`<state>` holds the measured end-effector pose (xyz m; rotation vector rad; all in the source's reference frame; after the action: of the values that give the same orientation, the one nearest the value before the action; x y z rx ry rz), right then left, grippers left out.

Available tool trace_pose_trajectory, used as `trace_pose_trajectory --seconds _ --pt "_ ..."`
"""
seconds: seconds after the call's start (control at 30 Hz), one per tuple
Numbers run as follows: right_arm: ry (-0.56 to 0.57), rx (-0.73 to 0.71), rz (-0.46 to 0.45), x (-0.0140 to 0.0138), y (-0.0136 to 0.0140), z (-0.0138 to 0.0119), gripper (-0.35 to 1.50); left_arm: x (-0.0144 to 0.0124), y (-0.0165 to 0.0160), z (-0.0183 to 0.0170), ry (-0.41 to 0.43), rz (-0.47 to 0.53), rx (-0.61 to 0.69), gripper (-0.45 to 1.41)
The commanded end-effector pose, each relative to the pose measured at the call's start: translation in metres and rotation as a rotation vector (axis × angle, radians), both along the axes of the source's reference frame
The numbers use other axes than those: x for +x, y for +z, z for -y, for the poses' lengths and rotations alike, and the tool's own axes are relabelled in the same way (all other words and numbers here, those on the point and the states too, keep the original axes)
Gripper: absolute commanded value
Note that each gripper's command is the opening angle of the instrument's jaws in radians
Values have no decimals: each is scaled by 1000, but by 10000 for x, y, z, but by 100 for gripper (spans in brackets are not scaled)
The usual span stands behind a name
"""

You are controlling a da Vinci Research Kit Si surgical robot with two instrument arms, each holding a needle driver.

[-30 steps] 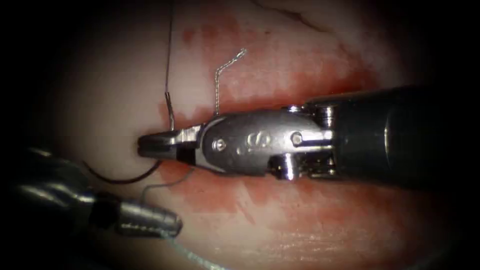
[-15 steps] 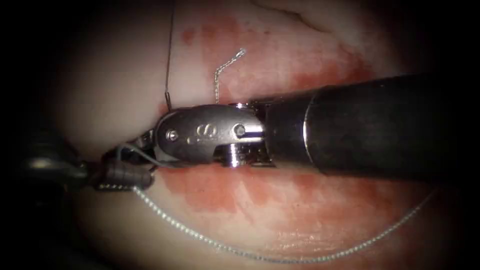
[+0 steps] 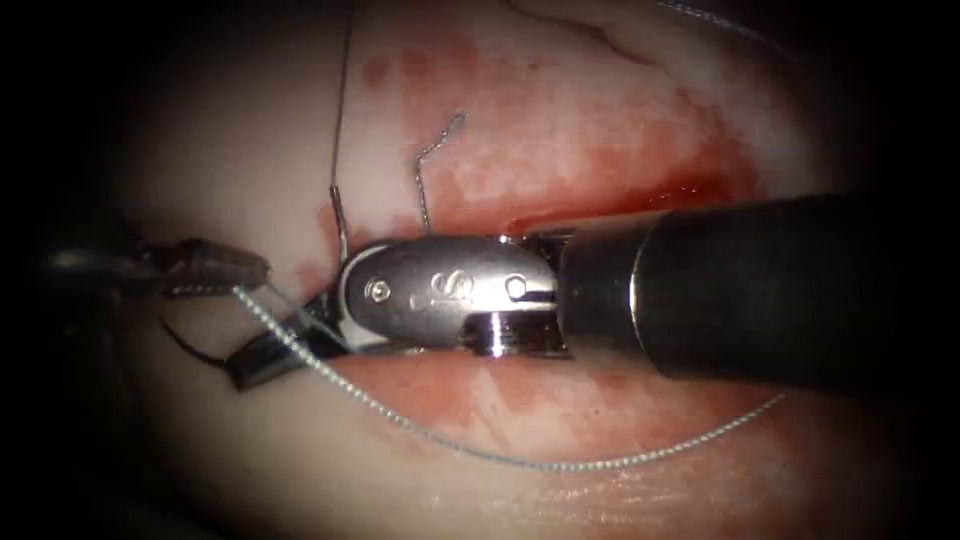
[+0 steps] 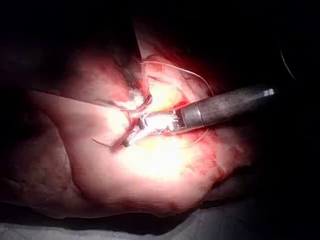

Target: Wound Closure

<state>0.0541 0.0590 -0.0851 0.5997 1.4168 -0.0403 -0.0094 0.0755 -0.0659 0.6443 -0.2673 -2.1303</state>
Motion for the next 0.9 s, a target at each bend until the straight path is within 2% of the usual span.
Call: trace_pose_trajectory --seconds 0.03,0.17,0.37,0.47,0.77,0.9 --pt "-18 22 -18 3 1 -1 -35 -4 6 -5 1 -3 -3 -35" --pt "-7 60 -34 -4 -1 -6 -35 -3 10 1 6 -9 0 -35" --pt "27 168 -111 -27 -10 -21 -35 -4 15 8 19 -8 15 -35" --pt "26 181 -116 -28 -10 -20 -35 -6 20 11 20 -9 16 -35" --pt "58 257 -191 -39 -9 -15 -35 -19 65 16 29 3 36 -35" --pt "95 281 -210 -56 -8 -15 -35 -31 78 17 35 14 50 -35"
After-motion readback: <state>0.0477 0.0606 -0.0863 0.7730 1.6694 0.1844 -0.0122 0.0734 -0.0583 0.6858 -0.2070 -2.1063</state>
